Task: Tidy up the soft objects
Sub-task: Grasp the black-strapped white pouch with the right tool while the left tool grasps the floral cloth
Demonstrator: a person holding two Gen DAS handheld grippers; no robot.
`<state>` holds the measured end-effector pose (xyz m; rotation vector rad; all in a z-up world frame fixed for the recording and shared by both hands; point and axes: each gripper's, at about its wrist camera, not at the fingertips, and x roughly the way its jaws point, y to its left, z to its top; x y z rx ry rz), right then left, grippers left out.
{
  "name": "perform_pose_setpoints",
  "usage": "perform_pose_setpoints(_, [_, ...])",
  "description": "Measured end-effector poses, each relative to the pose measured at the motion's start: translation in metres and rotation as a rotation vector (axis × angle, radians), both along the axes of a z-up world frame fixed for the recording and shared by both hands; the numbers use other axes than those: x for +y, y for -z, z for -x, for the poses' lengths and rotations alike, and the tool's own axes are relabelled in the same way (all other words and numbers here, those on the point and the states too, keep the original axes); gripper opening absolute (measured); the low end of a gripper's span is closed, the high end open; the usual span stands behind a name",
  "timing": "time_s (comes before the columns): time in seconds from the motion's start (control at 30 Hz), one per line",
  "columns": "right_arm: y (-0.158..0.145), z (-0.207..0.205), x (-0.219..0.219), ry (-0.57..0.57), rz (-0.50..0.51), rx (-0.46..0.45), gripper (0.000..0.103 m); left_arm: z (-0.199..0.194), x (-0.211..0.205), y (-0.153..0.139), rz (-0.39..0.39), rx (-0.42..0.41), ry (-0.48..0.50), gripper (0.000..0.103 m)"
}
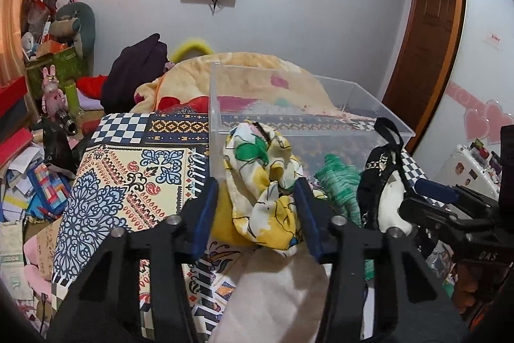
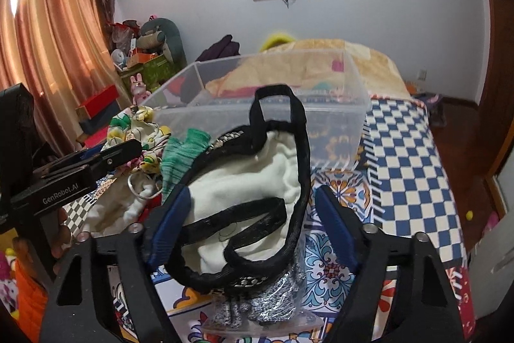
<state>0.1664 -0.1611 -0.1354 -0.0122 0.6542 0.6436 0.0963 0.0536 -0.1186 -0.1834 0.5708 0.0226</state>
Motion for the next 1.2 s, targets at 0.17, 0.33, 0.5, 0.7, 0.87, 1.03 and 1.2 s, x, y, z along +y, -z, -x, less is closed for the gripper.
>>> perform_pose_setpoints(0.17, [0.002, -0.008, -0.003, 0.007, -0.038, 0.042, 0.063, 0.006, -0.005, -0.004, -0.01, -0.032, 0.01, 0.032])
perform_pose_setpoints(0.33, [0.002, -0.011, -0.01, 0.03, -0.04, 0.043, 0.056, 0.013, -0.004, -0.013, -0.028, -0.072, -0.018, 0.028])
perform_pose_setpoints(0.5, [0.003, -0.015, -0.02, 0.042, -0.069, 0.077, 0.056, 0.024, -0.002, -0.026, -0.01, -0.125, -0.019, 0.028])
perform_pose_setpoints(0.7, [-0.005, -0.018, -0.028, 0.09, -0.062, 0.057, 0.056, 0.026, -0.002, -0.029, 0.015, -0.134, -0.005, 0.028])
perform_pose_setpoints(0.87, [0.016, -0.031, -0.026, 0.063, -0.061, 0.149, 0.036, 0.023, -0.004, -0.027, 0.013, -0.125, -0.002, 0.028])
perform_pose_setpoints(1.03, [0.013, -0.025, -0.021, 0.043, -0.078, 0.133, 0.015, 0.023, -0.005, -0.028, 0.003, -0.126, -0.006, 0.028])
perform_pose_setpoints(1.2, [-0.002, -0.012, -0.023, 0.063, -0.089, 0.063, 0.011, 0.027, -0.006, -0.033, -0.004, -0.138, -0.017, 0.028])
